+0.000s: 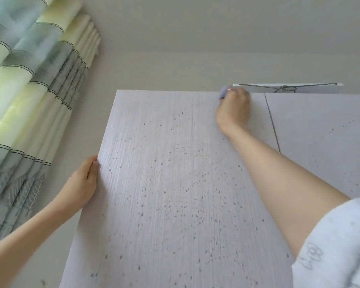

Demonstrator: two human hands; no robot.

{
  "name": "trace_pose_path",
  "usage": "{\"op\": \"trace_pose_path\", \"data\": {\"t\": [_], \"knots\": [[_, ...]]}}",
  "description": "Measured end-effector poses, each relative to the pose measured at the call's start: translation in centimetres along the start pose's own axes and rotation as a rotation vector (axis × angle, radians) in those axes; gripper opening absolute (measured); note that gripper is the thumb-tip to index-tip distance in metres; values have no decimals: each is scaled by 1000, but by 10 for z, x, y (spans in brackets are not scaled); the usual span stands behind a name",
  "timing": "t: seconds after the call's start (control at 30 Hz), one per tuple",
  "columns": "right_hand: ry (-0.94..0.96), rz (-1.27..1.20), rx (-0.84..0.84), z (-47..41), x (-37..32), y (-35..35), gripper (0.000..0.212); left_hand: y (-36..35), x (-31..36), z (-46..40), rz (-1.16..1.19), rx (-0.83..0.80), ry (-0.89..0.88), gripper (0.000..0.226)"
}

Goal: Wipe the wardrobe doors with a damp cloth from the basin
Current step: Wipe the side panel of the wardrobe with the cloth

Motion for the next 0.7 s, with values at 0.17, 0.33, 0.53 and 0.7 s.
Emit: {"op": "trace_pose_path", "data": {"t": [0.17,0.33,0.53,0.7], "knots": [[598,-144,-224,68,-94,-32,26,-3,-3,2,164,-13,85,36],[325,-33,-168,13,-31,-10,22,-3,-3,3,156,-45,69,35],[174,-10,-111,11,-52,-18,31,-6,-3,4,218,-103,87,36],[814,-144,-473,89,-152,-46,7,-4,-7,4,270,-110,95,31]]}}
Point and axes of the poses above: each hand's wrist, its own z-axis away from the middle knuckle, its own y-axis out of the back of the hand, x = y × z, the point moved 6 cm from there along -z, towards the middle knuckle, and after that the axes turned 6 degrees about z, right-handed, at the moved point
